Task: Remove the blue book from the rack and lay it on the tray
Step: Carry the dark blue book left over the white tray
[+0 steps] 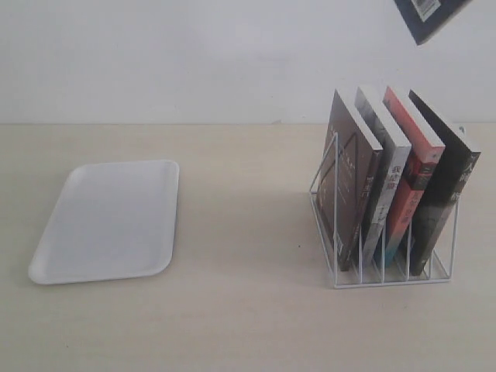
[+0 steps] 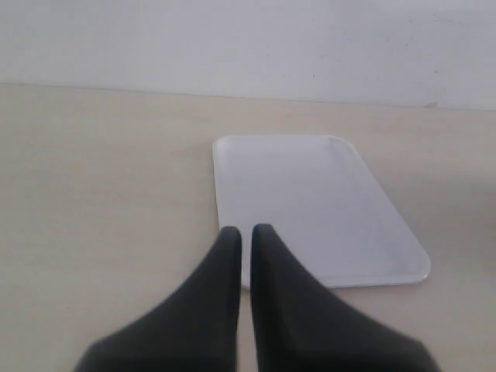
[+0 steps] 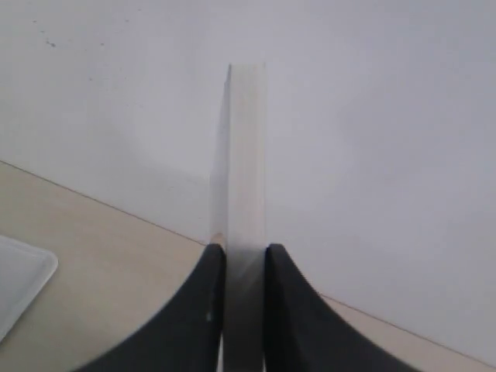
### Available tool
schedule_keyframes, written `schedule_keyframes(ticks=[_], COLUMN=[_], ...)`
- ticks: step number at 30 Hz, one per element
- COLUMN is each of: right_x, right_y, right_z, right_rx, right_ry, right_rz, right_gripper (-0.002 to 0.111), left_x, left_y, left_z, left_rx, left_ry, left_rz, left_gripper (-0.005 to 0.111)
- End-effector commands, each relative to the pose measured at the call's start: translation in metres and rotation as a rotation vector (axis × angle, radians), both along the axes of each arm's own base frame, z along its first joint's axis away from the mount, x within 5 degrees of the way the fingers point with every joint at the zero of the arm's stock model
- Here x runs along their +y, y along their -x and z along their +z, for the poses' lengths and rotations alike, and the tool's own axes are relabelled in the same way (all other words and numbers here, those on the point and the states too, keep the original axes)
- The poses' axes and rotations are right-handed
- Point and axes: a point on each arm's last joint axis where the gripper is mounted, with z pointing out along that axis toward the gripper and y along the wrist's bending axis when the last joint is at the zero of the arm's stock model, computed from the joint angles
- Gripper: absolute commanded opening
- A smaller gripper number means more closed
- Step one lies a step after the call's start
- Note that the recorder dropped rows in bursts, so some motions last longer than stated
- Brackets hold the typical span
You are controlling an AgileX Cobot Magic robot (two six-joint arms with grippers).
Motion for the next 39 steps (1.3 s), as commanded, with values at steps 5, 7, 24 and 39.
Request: schedule_keyframes(ticks=[5,7,24,39], right_x=[0.023,0.043,0.223,0.330], right_y=[0.013,0.020,-0.013,-0.061], right_z=[0.012,0.013,-0.068,-0.214], right_rx=[-0.083,-0.108,-0.141,-0.363], right_ry=[-0.032,-0.027,0.181,0.692], right_rz=[0.162,0.248,0.592,0.820], right_gripper=[0.000,0.000,0.000,0.000], left_x=[0.000,0.000,0.000,0.000], left_y=[0.000,0.000,0.000,0.000], left_z=[0.000,0.000,0.000,0.000], left_rx=[-0.006,-0.006,-0.006,-0.006], left_ry=[0.008,0.008,0.008,0.008], left_rz=[0.005,0.005,0.005,0.005], left_gripper=[0.005,0.005,0.005,0.005])
